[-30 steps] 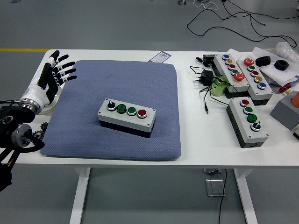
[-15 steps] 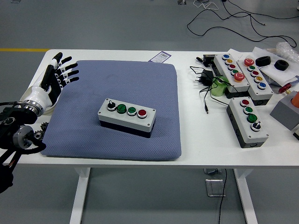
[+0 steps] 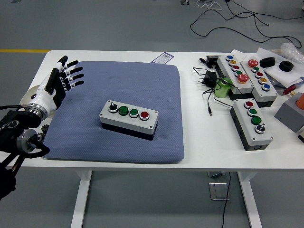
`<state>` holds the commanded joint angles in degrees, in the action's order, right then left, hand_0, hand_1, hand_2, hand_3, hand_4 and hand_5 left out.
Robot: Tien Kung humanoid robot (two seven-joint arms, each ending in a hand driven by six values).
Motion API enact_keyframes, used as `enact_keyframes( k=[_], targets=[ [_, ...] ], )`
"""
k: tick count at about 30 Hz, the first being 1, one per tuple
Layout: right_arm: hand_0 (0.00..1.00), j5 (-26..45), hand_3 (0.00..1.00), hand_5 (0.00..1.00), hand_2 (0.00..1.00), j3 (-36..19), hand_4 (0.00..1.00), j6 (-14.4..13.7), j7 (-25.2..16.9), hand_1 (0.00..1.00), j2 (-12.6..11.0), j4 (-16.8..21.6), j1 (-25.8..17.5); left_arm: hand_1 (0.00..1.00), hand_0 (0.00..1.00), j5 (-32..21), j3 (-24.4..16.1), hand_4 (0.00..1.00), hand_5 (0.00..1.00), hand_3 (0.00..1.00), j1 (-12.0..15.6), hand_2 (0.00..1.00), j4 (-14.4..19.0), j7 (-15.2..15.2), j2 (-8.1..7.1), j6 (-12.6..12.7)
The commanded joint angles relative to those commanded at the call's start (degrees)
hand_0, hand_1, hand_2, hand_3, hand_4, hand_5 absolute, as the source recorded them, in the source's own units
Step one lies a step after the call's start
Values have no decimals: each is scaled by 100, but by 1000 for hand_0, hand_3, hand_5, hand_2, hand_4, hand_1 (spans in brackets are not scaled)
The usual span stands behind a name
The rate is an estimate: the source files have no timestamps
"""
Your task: Pick up the button,place it on the desk,press the button,press the button
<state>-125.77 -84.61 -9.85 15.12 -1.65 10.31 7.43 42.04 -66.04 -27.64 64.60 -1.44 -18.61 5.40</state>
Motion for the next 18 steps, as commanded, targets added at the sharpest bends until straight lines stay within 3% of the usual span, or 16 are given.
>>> enact_keyframes(
  k=[18],
  targets=[
    [675,71,639,190,695,56,321,1,-11,649,4,0,11,810,733,-69,-12,675,998,838,-3,826,-14,-30,-32,56]
  ],
)
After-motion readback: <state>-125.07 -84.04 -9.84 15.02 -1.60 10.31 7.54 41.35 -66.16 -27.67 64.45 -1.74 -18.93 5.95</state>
